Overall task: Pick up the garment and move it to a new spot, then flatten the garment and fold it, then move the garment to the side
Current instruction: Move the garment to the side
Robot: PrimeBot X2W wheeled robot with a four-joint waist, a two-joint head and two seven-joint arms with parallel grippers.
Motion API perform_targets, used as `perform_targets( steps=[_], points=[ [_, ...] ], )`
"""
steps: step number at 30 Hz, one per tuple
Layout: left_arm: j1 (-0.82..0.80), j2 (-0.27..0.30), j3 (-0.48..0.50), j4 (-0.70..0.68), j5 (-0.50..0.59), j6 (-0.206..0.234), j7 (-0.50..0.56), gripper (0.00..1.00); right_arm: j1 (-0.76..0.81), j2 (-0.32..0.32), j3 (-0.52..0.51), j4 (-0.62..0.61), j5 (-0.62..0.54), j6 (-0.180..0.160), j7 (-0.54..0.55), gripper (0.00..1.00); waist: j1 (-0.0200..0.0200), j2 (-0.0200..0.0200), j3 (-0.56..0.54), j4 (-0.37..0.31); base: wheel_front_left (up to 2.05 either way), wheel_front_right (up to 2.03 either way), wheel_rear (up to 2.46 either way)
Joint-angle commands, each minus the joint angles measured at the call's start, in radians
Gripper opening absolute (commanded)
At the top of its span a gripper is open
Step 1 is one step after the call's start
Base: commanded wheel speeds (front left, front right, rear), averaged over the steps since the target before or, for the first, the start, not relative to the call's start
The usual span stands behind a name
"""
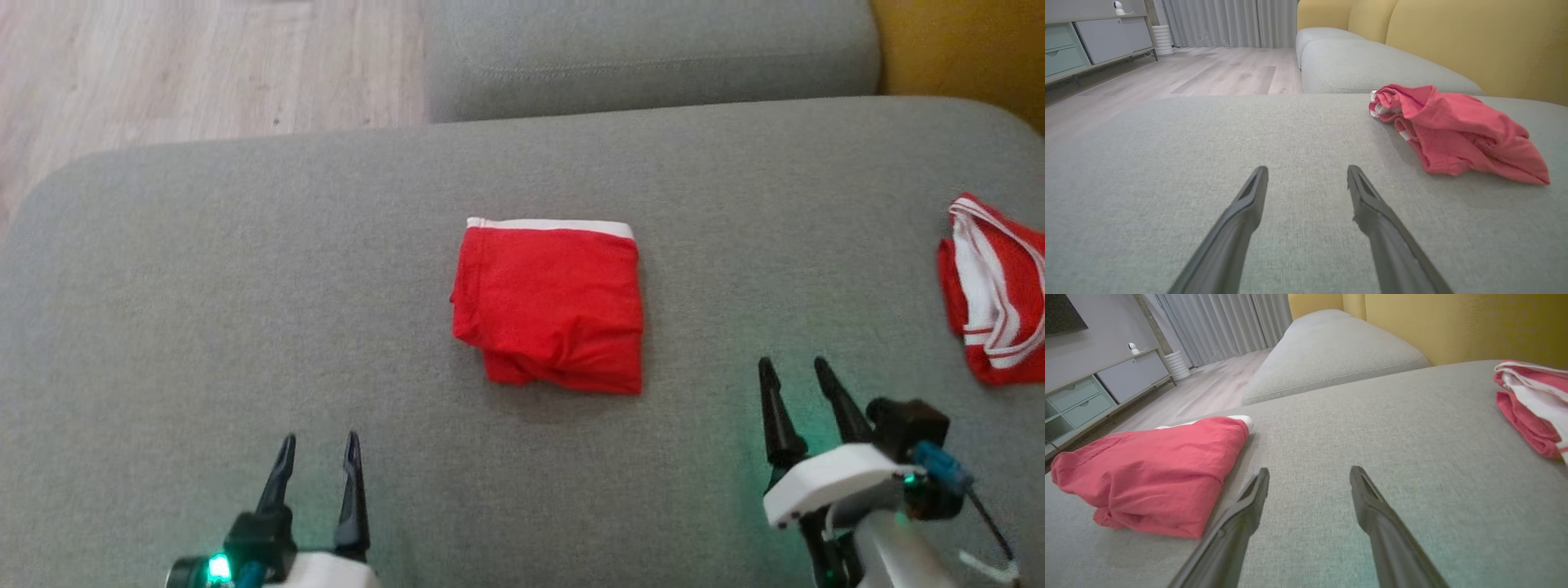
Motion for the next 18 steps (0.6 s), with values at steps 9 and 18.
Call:
perform_targets(
  steps=[9, 18],
  points=[
    [-0.018, 0.008, 0.018, -0.042, 0.0, 0.004, -0.005, 1.0, -0.015, 0.006, 0.04, -0.028, 0.018, -0.001, -0.011, 1.0, 0.0002, -0.0001, -0.002, 0.001, 0.0, 0.0, 0.0],
    [-0.076, 0.008, -0.044, -0.055, -0.01, -0.006, -0.005, 1.0, -0.176, 0.006, 0.126, 0.026, 0.053, -0.001, -0.011, 1.0, 0.0002, -0.0001, 0.095, 0.088, 0.0, 0.0, 0.0]
  ],
)
